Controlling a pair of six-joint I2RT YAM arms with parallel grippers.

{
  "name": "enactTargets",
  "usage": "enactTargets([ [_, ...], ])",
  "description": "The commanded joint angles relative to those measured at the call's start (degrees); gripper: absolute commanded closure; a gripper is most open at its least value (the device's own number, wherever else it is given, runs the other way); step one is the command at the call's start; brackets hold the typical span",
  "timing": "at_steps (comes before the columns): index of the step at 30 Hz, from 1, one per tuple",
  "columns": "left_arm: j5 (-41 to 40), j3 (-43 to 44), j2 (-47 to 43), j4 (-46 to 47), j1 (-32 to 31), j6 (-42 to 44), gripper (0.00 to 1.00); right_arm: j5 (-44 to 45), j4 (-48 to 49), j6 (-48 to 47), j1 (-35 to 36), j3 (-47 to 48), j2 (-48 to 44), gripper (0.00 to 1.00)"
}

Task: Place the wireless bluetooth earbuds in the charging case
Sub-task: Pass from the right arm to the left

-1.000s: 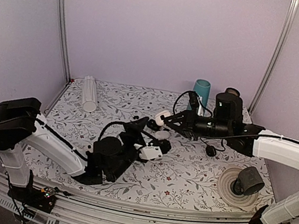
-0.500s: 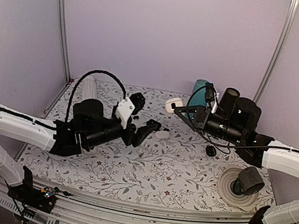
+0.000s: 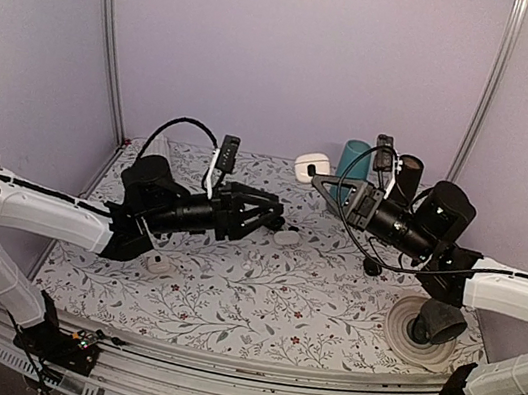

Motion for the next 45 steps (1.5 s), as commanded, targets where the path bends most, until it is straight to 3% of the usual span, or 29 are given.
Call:
enactTargets([
  [1,7.7,1.3,2.8,11.7,1.8,-11.5,0.44,1.3,5.9,-0.8,0.8,-0.5,0.7,0.98],
  [9,9.0,1.9,6.0,22.1,3.0,-19.9,0.51,0.4,7.9,0.1,2.0,-0.4,2.9,0.97],
  [25,6.4,5.2,7.2,18.9,3.0,-19.0,0.66,0.0,10.0,0.8,3.8,-0.3,5.1,0.97],
  [45,6.3,6.5,8.2,18.4,2.9,-19.4,0.67,-1.0,10.0,1.0,4.3,-0.2,6.2,0.97],
])
